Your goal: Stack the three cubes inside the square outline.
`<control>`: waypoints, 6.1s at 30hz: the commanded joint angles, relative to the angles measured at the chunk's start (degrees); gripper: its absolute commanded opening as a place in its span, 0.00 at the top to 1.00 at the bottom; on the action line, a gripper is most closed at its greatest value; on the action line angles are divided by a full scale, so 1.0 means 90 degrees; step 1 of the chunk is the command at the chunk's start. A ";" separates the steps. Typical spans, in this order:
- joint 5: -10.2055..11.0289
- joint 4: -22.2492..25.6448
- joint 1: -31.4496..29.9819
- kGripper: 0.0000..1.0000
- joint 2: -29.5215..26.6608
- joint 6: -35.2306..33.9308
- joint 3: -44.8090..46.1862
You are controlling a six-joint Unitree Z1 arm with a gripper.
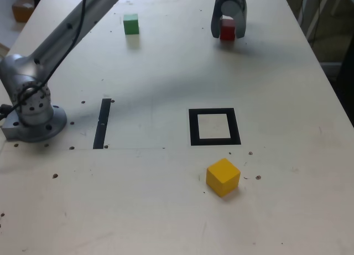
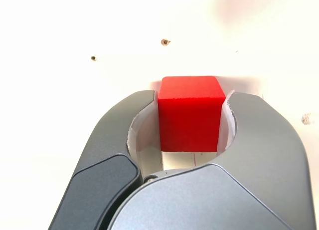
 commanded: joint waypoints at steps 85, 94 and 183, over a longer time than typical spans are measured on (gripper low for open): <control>-0.0426 -0.2431 -0.4736 0.59 -0.3153 -0.5427 0.6714; -0.0427 -0.2398 -0.4736 0.07 -0.3167 -0.5411 0.6785; 0.0342 -0.2367 -0.6951 0.04 -0.2887 -0.2352 0.6422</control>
